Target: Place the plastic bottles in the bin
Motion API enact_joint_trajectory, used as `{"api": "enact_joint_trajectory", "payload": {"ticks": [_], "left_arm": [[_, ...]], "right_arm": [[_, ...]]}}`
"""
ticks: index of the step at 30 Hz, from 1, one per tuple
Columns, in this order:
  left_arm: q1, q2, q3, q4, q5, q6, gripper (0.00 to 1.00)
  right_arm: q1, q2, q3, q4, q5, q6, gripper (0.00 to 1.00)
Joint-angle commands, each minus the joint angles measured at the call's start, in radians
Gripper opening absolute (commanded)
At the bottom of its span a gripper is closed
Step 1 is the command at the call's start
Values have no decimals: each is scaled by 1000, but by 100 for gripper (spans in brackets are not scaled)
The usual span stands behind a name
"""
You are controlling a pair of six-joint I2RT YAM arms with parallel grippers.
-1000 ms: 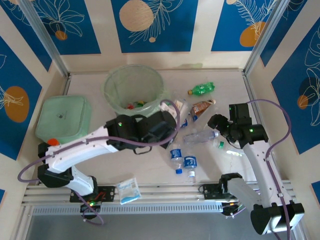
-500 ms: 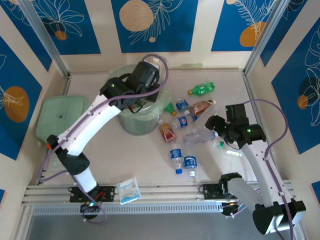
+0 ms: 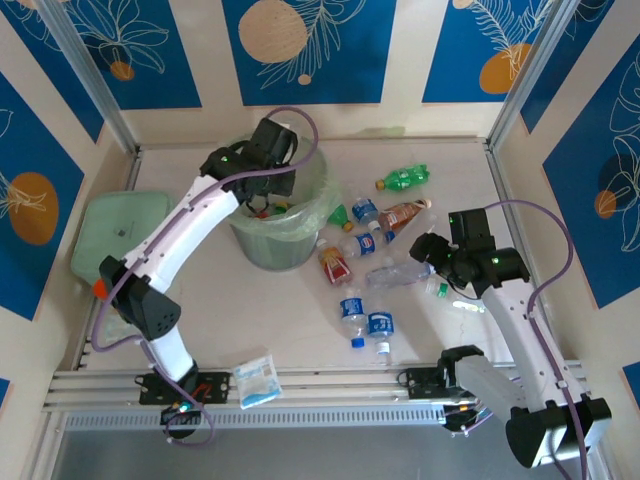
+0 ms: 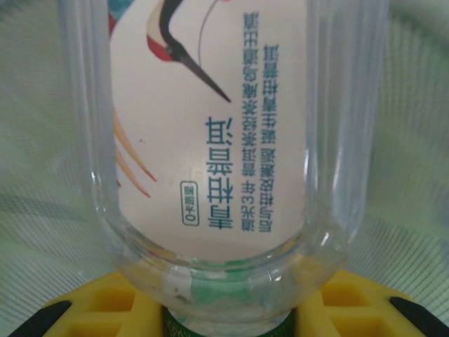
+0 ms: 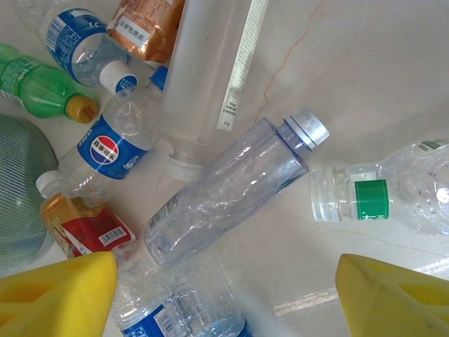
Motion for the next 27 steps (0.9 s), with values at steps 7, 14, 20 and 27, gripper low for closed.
{"api": "enact_joint_trajectory", "payload": {"ticks": [7, 14, 20, 27], "left_arm": [[17, -82, -75, 98, 41, 9, 57], [18, -124, -82, 115, 22, 25, 99], [16, -238, -121, 187, 77, 53, 99], [-66, -378, -268, 277, 237, 56, 99]], "right_arm": [[17, 3, 16, -7, 19, 22, 82], [24, 6, 40, -10, 24, 16, 82], [26, 1, 71, -15, 36, -21, 83], [-56, 39, 110, -16, 23, -69, 83]]}}
